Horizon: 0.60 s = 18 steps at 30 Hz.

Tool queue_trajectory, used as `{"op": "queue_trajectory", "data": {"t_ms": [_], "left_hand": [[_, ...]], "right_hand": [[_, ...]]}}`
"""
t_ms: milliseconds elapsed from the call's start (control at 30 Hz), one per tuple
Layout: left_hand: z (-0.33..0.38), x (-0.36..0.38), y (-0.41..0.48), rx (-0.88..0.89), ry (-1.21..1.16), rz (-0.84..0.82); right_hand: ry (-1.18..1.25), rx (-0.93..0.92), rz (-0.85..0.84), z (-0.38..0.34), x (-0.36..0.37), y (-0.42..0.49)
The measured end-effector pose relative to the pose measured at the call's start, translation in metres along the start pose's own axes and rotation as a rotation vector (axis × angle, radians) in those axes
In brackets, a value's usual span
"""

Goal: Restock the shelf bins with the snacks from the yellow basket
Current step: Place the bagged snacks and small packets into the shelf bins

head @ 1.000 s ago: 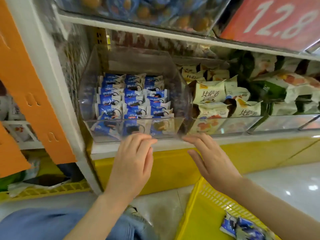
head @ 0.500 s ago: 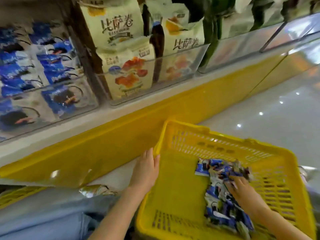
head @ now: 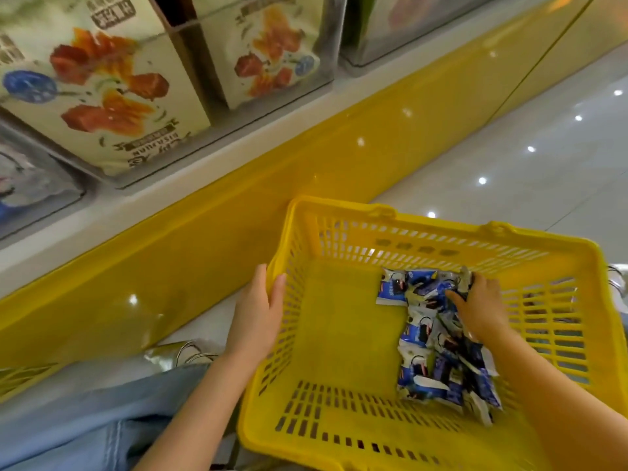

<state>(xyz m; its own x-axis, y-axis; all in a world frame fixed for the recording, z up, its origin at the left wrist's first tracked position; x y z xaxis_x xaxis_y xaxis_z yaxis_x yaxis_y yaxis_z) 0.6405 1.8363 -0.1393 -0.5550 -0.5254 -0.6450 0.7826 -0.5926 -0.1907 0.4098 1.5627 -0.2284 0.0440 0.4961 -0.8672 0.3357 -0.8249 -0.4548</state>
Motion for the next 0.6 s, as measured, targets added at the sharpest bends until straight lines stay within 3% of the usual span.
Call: {"op": "queue_trajectory", "data": {"t_ms": [100,233,333,500,600], "left_hand": [[0.004,-0.001,-0.003,-0.020,0.029,0.017],[0.032,0.001,-0.014,0.246,0.137,0.218],[0.052,0.020,-0.018,0.342,0.073,0.135],[0.063,0.067,-0.022,-0.206,-0.270,-0.419],[0.060,0.078,-0.032,-0.380,-0.514,-0.622]], "right_hand": [[0.064,0.000,0.024,0.004,0.002,0.005],[0.313,0.007,-0.033,-0.007,-0.003,-0.014],[0.578,0.012,-0.055,-0.027,-0.009,-0.049],[1.217,0.081,-0.506,-0.063,-0.025,-0.107],[1.240,-0.018,-0.679,-0.076,-0.031,-0.124]]}}
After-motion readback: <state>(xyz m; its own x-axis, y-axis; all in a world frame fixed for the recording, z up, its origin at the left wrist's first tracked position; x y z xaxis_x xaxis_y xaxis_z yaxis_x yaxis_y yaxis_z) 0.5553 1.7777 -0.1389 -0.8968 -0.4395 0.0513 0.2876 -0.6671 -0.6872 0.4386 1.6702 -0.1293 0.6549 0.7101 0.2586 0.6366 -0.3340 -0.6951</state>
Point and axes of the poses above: each hand's wrist, its own y-axis towards the middle knuckle, its own x-axis out of the palm, z = x × y, the point moved 1 cm from there along y, towards the middle knuckle, and after that the axes turned 3 degrees about y, right-handed, at the moved point
